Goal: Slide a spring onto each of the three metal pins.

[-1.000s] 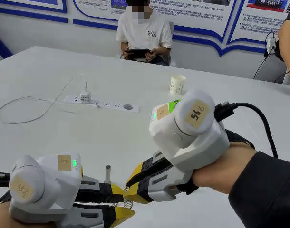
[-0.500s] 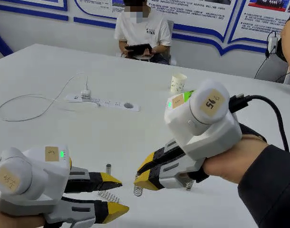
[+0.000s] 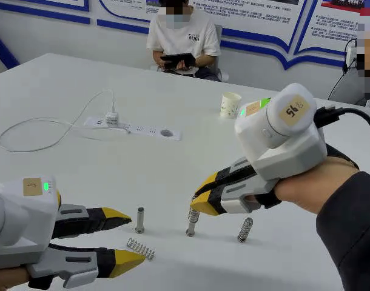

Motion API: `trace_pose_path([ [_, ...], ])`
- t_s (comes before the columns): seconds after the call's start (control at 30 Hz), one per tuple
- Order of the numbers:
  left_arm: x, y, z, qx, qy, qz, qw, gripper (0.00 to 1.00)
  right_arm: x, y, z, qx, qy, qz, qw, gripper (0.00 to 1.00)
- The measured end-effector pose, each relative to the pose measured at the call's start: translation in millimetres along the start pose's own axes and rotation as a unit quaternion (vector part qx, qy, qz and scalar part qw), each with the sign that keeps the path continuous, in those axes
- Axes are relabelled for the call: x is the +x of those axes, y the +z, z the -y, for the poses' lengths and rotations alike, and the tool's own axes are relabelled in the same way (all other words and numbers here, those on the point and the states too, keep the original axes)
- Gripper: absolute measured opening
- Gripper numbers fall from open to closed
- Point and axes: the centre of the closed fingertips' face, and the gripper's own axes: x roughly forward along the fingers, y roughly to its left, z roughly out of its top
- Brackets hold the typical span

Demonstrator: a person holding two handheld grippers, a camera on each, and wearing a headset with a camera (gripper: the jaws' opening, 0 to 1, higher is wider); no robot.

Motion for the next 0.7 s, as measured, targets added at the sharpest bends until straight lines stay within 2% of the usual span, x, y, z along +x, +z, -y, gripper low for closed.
trace_pose_path([
  [0.3, -11.6, -0.4, -9.9, -0.012, 0.024, 0.009, 0.9996, 0.44, 6.4, -4.2, 24.6, 0.023, -0.020, 0.005, 0.9995, 0.11],
  [0.7, -16.6, -5.5, -13.3, -0.023, 0.035, 0.008, 0.9991, 0.50, 25.4, -15.5, 39.1, 0.046, -0.021, -0.001, 0.9987, 0.11],
])
